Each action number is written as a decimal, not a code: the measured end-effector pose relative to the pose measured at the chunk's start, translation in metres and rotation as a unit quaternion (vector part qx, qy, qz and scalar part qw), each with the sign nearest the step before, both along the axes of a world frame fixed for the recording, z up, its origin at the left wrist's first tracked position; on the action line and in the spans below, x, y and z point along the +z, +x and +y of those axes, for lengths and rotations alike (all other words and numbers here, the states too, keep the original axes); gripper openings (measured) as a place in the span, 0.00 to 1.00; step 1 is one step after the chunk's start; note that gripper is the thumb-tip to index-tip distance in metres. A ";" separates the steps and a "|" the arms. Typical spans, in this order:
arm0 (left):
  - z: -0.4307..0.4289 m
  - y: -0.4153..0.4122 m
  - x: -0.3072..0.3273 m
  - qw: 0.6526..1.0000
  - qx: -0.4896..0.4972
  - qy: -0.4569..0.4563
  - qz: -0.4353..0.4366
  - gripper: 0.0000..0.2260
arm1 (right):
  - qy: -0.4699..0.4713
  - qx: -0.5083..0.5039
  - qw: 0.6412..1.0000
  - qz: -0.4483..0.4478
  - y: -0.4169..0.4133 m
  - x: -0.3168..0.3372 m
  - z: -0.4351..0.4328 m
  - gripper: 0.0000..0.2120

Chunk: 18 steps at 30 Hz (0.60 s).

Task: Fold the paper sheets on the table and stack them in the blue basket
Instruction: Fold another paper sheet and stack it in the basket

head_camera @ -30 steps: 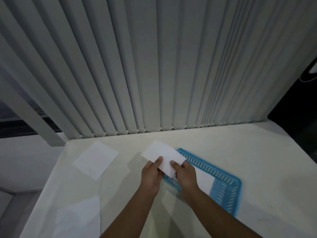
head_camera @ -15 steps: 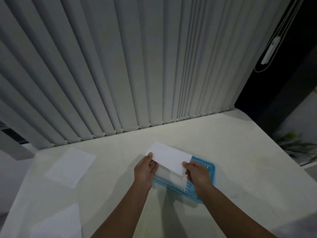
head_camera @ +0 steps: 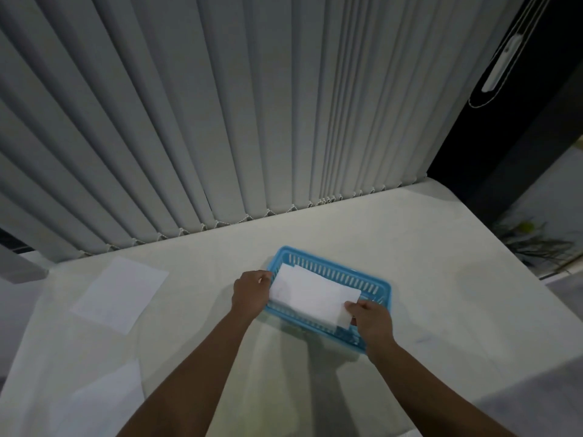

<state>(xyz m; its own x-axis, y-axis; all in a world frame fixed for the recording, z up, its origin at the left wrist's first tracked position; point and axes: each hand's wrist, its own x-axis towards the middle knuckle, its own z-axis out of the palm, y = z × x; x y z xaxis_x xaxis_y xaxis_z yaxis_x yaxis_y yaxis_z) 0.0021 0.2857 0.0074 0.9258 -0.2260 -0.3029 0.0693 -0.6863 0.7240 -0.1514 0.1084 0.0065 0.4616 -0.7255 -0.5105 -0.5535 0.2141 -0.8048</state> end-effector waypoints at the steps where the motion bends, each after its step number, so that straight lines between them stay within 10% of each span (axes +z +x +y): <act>1: 0.000 0.005 -0.006 0.999 -0.024 0.033 -0.003 0.15 | -0.004 0.001 1.000 -0.001 0.001 0.000 0.000 0.12; 18: 0.009 0.036 -0.024 0.983 -0.105 0.149 0.024 0.28 | -0.044 0.028 0.999 -0.011 0.023 0.008 0.006 0.15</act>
